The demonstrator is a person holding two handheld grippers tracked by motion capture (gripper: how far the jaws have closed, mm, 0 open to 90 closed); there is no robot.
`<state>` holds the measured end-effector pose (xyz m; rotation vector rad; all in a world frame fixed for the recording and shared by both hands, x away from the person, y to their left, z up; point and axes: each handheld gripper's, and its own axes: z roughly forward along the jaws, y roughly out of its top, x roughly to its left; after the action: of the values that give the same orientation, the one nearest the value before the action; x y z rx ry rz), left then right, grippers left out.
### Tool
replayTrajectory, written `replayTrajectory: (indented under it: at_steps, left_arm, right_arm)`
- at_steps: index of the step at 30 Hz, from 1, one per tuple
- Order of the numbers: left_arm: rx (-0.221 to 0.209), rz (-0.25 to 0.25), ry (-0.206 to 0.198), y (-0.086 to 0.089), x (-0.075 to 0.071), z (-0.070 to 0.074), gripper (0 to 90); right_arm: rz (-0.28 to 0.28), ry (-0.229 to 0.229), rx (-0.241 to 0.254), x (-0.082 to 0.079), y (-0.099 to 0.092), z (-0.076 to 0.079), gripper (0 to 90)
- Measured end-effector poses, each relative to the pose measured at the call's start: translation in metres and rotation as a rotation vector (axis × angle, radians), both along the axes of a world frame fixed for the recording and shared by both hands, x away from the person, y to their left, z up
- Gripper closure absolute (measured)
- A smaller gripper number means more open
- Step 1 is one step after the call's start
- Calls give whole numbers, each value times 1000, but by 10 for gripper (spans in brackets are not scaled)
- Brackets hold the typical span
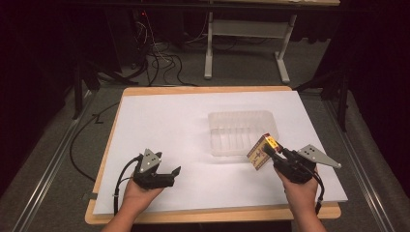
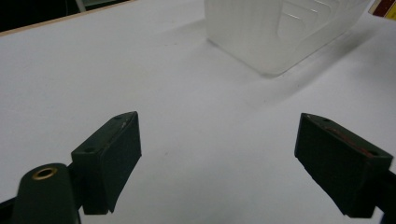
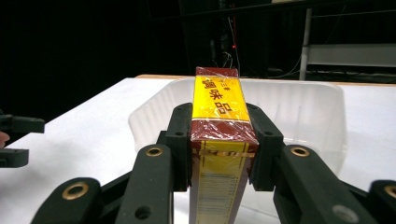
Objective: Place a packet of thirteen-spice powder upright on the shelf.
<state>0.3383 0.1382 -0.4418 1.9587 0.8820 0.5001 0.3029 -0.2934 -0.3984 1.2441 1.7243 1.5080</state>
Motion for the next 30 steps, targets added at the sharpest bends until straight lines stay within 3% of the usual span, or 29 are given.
replayTrajectory:
  at_steps: [9, 14, 25, 30]
  left_arm:
    - [9, 2, -13, -1, -1, 0, 152]
    - [11, -1, -18, -1, -2, 1, 153]
    - [18, -9, -17, 0, -4, 0, 155]
    - [19, -16, -27, 0, -6, 0, 155]
  right_arm:
    - [-58, -26, -10, -3, -17, 6, 681]
    - [-86, -32, 16, -1, -27, 9, 681]
    - [-160, -45, -1, 5, -30, 17, 682]
    - [-166, -54, -5, 8, -27, 18, 683]
